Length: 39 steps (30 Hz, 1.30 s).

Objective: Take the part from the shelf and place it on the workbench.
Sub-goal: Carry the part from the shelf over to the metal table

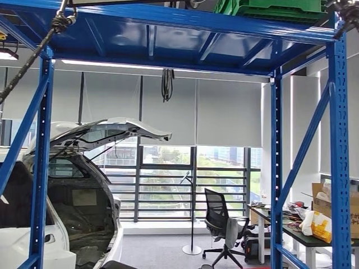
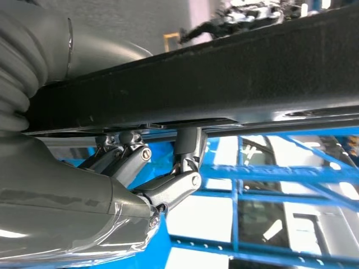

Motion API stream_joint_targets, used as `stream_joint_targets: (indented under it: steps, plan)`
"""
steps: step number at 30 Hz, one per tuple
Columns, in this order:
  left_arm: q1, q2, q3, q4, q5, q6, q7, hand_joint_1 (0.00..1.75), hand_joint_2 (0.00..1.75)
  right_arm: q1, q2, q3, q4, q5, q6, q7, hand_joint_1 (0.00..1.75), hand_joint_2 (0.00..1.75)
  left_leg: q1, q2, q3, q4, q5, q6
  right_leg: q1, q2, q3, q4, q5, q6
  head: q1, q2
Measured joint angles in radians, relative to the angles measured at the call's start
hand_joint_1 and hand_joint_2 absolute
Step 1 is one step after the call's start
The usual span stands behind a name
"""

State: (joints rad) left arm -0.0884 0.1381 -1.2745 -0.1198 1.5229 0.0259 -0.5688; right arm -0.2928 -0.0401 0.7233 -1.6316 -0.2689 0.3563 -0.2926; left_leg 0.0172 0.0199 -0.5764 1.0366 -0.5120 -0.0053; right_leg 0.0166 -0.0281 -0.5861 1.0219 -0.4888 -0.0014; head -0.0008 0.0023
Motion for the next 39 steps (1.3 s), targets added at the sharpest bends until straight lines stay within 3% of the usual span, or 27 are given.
stream_joint_targets:
  steps: [3,5,6,7,9,11,12,14,16,17,19,21,22,24,26,27,29,31,32,34,36,37,39]
  plan:
    - [0.001,0.000,0.000,0.000,0.000,0.000,0.000,0.00,1.75,0.000,0.000,0.000,0.001,0.000,0.000,0.000,1.75,1.75,0.000,-0.001,0.000,0.000,0.001,0.001,0.000,-0.001,0.000,0.000,0.000,0.000,0.000,0.000]
    - [0.003,0.000,-0.002,0.000,0.000,0.000,0.000,0.00,1.75,-0.001,-0.001,0.000,0.002,0.001,0.000,0.000,1.75,1.75,0.002,-0.004,0.000,-0.002,0.004,0.008,-0.002,-0.001,-0.001,0.005,-0.008,0.005,0.000,0.000]
    - [0.003,0.000,-0.004,0.000,0.000,0.000,0.000,0.00,1.75,-0.003,-0.003,0.000,0.003,0.004,0.000,0.000,1.75,1.75,0.004,-0.009,-0.001,-0.003,0.007,0.013,-0.004,0.004,-0.017,0.045,-0.035,0.010,0.000,0.000]
    - [0.004,0.000,-0.007,0.000,0.000,0.000,0.001,0.00,1.75,-0.006,-0.006,0.000,0.007,0.010,0.000,0.001,1.75,1.75,0.004,-0.021,-0.002,-0.004,0.010,0.019,-0.007,0.011,-0.034,0.092,-0.052,0.014,0.000,0.000]
    - [0.003,-0.001,-0.014,0.000,0.000,0.000,0.004,0.00,1.75,-0.015,-0.013,0.000,0.015,0.024,0.000,0.002,1.75,1.75,0.002,-0.049,-0.003,-0.004,0.013,0.024,-0.011,0.044,-0.031,0.110,-0.051,0.010,0.000,0.000]
    - [0.000,-0.003,-0.019,0.000,-0.001,0.002,0.011,0.00,1.75,-0.022,-0.016,0.000,0.018,0.035,0.000,0.001,1.75,1.75,0.005,-0.071,-0.006,-0.004,0.016,0.018,-0.009,0.076,0.009,0.028,-0.010,0.000,0.000,0.000]
    - [0.000,-0.003,-0.023,0.000,-0.002,0.004,0.015,0.00,1.75,-0.024,-0.018,0.000,0.018,0.039,0.000,0.000,1.75,1.75,0.007,-0.077,-0.010,-0.005,0.019,0.013,-0.007,0.083,0.015,0.012,-0.009,-0.002,0.000,0.000]
    - [0.002,-0.003,-0.030,0.000,-0.003,0.008,0.023,0.00,1.75,-0.028,-0.020,0.000,0.018,0.044,0.000,-0.002,1.75,1.75,0.010,-0.088,-0.016,-0.008,0.023,0.002,-0.007,0.071,0.017,-0.002,-0.007,-0.007,0.000,0.000]
    - [0.004,-0.002,-0.036,0.000,-0.003,0.011,0.031,0.00,1.75,-0.034,-0.020,0.000,0.018,0.048,0.001,-0.005,1.75,1.75,0.007,-0.074,-0.029,0.010,0.004,-0.006,-0.011,0.053,0.022,-0.023,-0.001,-0.017,0.000,0.000]
    - [0.004,-0.002,-0.039,0.000,-0.003,0.013,0.037,0.00,1.75,-0.036,-0.020,0.000,0.018,0.051,0.001,-0.008,1.75,1.75,0.005,-0.060,-0.045,0.045,-0.021,-0.008,-0.013,0.043,0.024,-0.032,0.002,-0.021,0.000,0.000]
    - [0.002,-0.001,-0.042,0.000,-0.003,0.016,0.048,0.00,1.75,-0.037,-0.020,0.000,0.018,0.058,0.005,-0.013,1.75,1.75,0.004,-0.040,-0.097,0.167,-0.083,-0.012,-0.010,0.024,0.023,-0.034,0.004,-0.026,0.000,0.000]
    - [0.004,0.002,-0.044,0.000,-0.003,0.020,0.055,0.00,1.75,-0.036,-0.022,0.002,0.018,0.068,0.008,-0.016,1.75,1.75,0.004,-0.035,-0.130,0.247,-0.102,-0.016,-0.008,0.005,0.023,-0.033,0.003,-0.027,0.000,0.000]
    - [0.006,0.004,-0.046,0.000,-0.003,0.021,0.057,0.00,1.75,-0.037,-0.023,0.003,0.018,0.073,0.009,-0.016,1.75,1.75,0.004,-0.032,-0.120,0.232,-0.084,-0.017,-0.007,-0.002,0.023,-0.032,0.002,-0.026,0.000,0.000]
    - [0.006,0.010,-0.048,0.000,-0.002,0.025,0.059,0.00,1.75,-0.041,-0.024,0.004,0.014,0.086,0.011,-0.017,1.75,1.75,0.003,-0.010,-0.060,0.114,-0.020,-0.017,-0.007,-0.017,0.023,-0.027,-0.001,-0.023,0.000,0.000]
    - [0.003,0.016,-0.049,0.000,-0.002,0.025,0.060,0.00,1.75,-0.048,-0.028,0.005,0.007,0.097,0.012,-0.018,1.75,1.75,-0.002,0.019,-0.011,0.009,0.017,-0.011,-0.002,-0.029,0.019,-0.016,-0.006,-0.015,0.000,0.000]
    - [0.002,0.018,-0.050,0.000,-0.001,0.025,0.061,0.00,1.75,-0.052,-0.030,0.006,0.003,0.102,0.012,-0.018,1.75,1.75,-0.005,0.025,-0.003,-0.011,0.018,-0.007,0.001,-0.035,0.016,-0.012,-0.008,-0.011,0.000,0.000]
    - [0.004,0.021,-0.052,0.000,-0.001,0.025,0.063,0.00,1.75,-0.057,-0.035,0.008,-0.003,0.110,0.012,-0.019,1.75,1.75,-0.008,0.015,-0.006,-0.014,0.018,0.005,0.002,-0.049,0.014,-0.009,-0.009,-0.006,0.000,0.000]
    - [0.007,0.022,-0.054,0.000,-0.001,0.024,0.063,0.00,1.75,-0.062,-0.039,0.011,-0.008,0.113,0.012,-0.021,1.75,1.75,-0.004,0.002,-0.007,-0.016,0.024,0.015,-0.001,-0.036,0.009,0.013,-0.030,0.004,0.000,0.000]
    - [0.007,0.023,-0.055,0.000,-0.001,0.024,0.063,0.00,1.75,-0.065,-0.041,0.012,-0.009,0.113,0.012,-0.024,1.75,1.75,-0.002,-0.004,-0.008,-0.017,0.026,0.019,-0.004,-0.019,-0.006,0.050,-0.057,0.010,0.000,0.000]
    - [0.003,0.025,-0.055,0.000,0.000,0.024,0.060,0.00,1.75,-0.071,-0.048,0.015,-0.010,0.116,0.014,-0.033,1.75,1.75,0.000,-0.019,-0.010,-0.017,0.029,0.024,-0.010,0.012,-0.057,0.176,-0.125,0.019,0.000,0.000]
    - [0.002,0.027,-0.055,0.000,0.000,0.024,0.058,0.00,1.75,-0.075,-0.053,0.020,-0.008,0.123,0.018,-0.041,1.75,1.75,0.000,-0.036,-0.011,-0.017,0.031,0.026,-0.013,0.018,-0.098,0.271,-0.153,0.022,0.000,0.000]
    - [0.002,0.028,-0.055,0.000,0.000,0.024,0.058,0.00,1.75,-0.080,-0.054,0.024,-0.007,0.128,0.020,-0.044,1.75,1.75,0.000,-0.045,-0.011,-0.017,0.031,0.026,-0.014,0.019,-0.097,0.270,-0.140,0.022,0.000,0.000]
    - [0.002,0.030,-0.056,0.001,0.000,0.024,0.058,0.00,1.75,-0.096,-0.055,0.032,-0.005,0.136,0.021,-0.048,1.75,1.75,0.001,-0.064,-0.010,-0.016,0.032,0.024,-0.016,0.035,-0.045,0.159,-0.069,0.017,0.000,0.000]
